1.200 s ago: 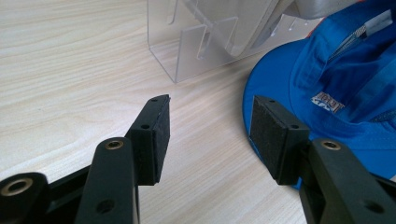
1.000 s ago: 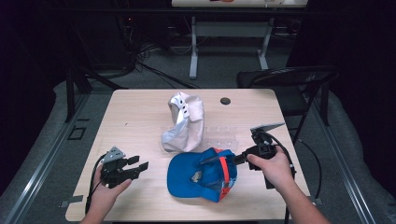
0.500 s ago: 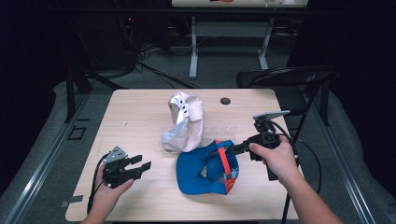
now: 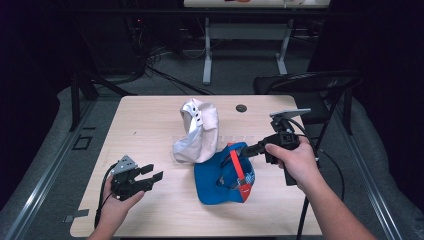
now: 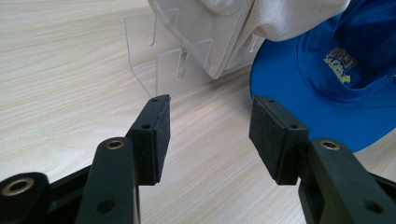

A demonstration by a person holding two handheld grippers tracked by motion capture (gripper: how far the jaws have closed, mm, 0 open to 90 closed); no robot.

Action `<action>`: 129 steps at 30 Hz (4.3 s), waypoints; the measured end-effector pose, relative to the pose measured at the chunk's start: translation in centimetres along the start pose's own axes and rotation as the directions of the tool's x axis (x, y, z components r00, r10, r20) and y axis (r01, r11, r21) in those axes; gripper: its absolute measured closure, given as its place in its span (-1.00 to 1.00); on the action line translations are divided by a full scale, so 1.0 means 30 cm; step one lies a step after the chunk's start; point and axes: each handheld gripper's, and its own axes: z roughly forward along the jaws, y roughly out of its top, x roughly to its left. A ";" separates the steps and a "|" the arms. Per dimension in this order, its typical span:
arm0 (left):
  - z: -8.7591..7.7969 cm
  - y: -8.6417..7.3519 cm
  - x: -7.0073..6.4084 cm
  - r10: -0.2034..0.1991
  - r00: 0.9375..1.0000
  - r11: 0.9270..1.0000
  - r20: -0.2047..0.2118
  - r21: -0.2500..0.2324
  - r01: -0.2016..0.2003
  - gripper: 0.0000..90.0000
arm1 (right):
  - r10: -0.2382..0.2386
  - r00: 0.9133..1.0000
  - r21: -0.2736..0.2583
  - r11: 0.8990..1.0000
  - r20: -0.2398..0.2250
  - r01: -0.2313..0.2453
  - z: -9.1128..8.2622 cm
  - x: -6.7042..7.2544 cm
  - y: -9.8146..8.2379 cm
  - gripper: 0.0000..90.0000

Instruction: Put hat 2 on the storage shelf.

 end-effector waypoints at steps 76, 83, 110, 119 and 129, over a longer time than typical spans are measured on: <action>0.375 0.267 -0.481 0.308 0.937 0.951 0.162 -0.044 -0.305 0.14 | 0.019 0.998 -0.228 0.973 -0.054 -0.031 -0.150 0.141 0.313 0.99; 0.398 0.276 -0.475 0.295 0.945 0.955 0.140 -0.053 -0.291 0.19 | 0.039 0.998 -0.247 0.968 -0.046 -0.049 -0.127 0.125 0.341 0.99; 0.444 0.295 -0.459 0.256 0.964 0.967 0.069 -0.024 -0.255 0.95 | 0.102 0.994 -0.270 0.959 0.033 -0.089 -0.064 0.004 0.342 0.99; 0.414 0.290 -0.472 0.278 0.958 0.961 0.072 -0.028 -0.276 0.61 | 0.120 0.990 -0.275 0.957 0.079 -0.094 -0.063 -0.045 0.320 0.98; 0.331 0.269 -0.482 0.283 0.950 0.959 0.135 -0.055 -0.278 0.45 | 0.132 0.980 -0.282 0.956 0.151 -0.085 -0.082 -0.084 0.288 0.95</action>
